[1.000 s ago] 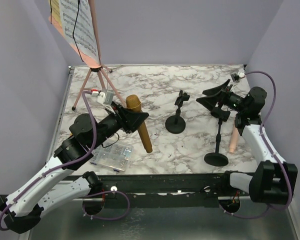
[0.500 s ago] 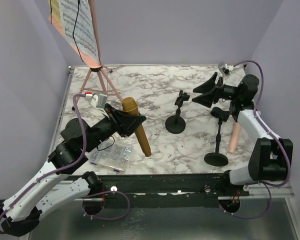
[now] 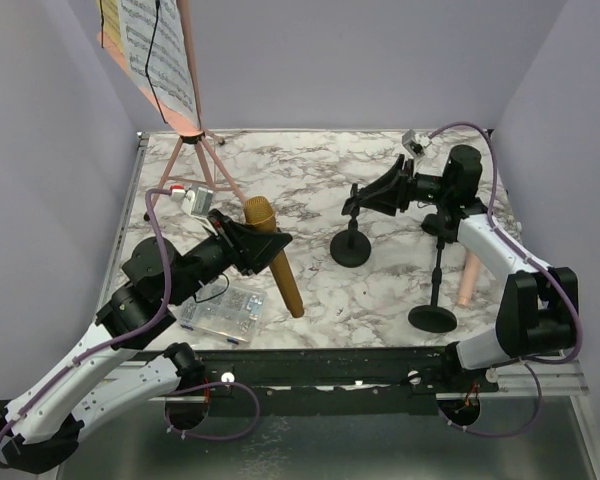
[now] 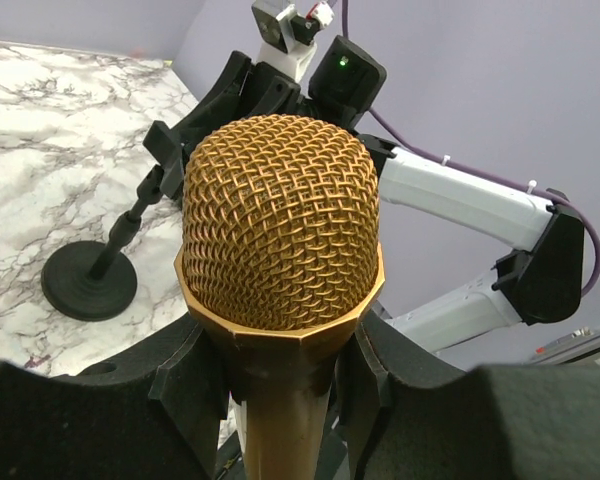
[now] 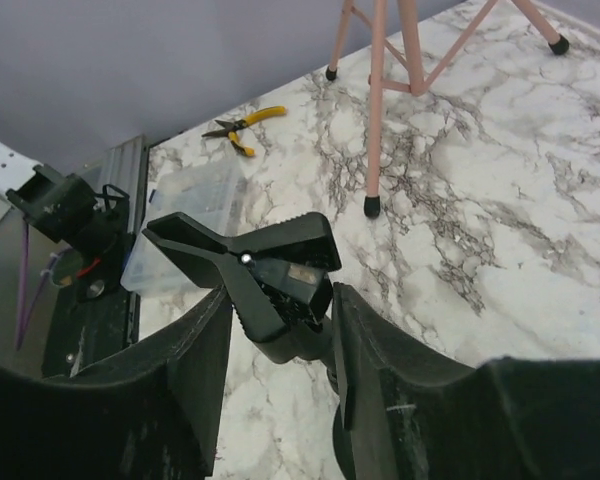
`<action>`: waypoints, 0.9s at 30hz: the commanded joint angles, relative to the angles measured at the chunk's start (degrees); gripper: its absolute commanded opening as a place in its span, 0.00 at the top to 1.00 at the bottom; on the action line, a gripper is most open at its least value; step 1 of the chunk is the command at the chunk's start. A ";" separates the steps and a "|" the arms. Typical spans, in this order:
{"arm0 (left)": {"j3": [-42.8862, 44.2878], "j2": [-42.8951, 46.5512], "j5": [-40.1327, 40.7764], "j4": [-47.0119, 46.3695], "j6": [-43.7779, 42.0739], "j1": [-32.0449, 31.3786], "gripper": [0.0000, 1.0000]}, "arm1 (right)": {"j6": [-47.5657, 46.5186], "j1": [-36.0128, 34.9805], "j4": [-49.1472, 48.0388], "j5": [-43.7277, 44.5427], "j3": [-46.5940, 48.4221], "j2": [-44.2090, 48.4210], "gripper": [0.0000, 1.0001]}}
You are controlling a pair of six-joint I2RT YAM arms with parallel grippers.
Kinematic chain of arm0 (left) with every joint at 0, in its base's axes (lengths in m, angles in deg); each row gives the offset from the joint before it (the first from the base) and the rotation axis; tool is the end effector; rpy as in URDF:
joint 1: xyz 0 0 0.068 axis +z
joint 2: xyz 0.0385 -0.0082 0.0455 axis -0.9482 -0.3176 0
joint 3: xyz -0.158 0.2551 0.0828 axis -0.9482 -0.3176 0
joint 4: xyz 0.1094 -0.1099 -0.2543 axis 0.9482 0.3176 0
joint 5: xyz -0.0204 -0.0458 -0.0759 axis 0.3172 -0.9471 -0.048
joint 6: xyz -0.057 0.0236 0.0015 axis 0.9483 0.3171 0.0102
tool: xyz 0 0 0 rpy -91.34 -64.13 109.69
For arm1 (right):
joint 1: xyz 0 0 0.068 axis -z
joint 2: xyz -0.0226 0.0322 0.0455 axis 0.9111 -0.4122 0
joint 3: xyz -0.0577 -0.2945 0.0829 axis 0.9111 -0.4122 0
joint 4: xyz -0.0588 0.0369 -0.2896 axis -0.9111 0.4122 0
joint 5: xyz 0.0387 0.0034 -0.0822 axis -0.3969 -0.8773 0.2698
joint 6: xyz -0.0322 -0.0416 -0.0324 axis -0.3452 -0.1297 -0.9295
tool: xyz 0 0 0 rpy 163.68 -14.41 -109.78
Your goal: Set up the instrument practice props
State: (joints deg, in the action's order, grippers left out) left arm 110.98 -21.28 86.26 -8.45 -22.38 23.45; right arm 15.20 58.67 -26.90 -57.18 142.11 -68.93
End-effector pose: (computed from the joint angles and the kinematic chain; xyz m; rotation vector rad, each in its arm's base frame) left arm 0.1004 -0.1154 0.4457 0.1753 1.6019 -1.2509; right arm 0.3520 0.0879 0.3325 -0.9248 1.4960 1.2622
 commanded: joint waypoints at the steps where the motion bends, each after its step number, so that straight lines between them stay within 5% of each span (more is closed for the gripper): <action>1: 0.53 -1.31 -0.18 0.07 0.69 -0.05 1.00 | -2.99 -2.06 3.14 7.08 -4.73 4.11 0.61; 3: 0.45 -1.91 0.03 0.03 0.69 -0.09 1.00 | -1.35 -2.33 1.62 11.85 -6.98 6.63 0.92; 5: 0.04 -2.39 0.41 -0.06 1.02 -0.08 1.00 | 2.13 -2.57 -1.69 15.14 -9.65 9.82 1.00; 13: 1.27 -4.79 1.46 -0.37 -0.52 -0.10 1.00 | 16.60 -10.92 -7.90 39.54 -20.41 21.99 1.00; 18: 2.21 -6.31 1.05 -0.35 -1.83 -0.05 1.00 | 15.34 -14.29 0.46 47.20 -18.82 23.59 0.99; 23: 1.68 -5.60 0.97 -0.30 -0.60 -0.11 1.00 | 11.94 -14.29 10.60 49.03 -13.94 23.59 0.88; 27: 1.83 -5.30 1.63 -0.29 -1.27 -0.06 1.00 | 14.41 -14.29 15.85 47.02 -12.78 23.88 0.68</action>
State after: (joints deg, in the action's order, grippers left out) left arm 111.33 -27.57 86.47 -7.62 -22.97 23.45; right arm 28.62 44.40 -18.88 -11.32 127.13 -45.68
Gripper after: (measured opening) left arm 0.431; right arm 0.247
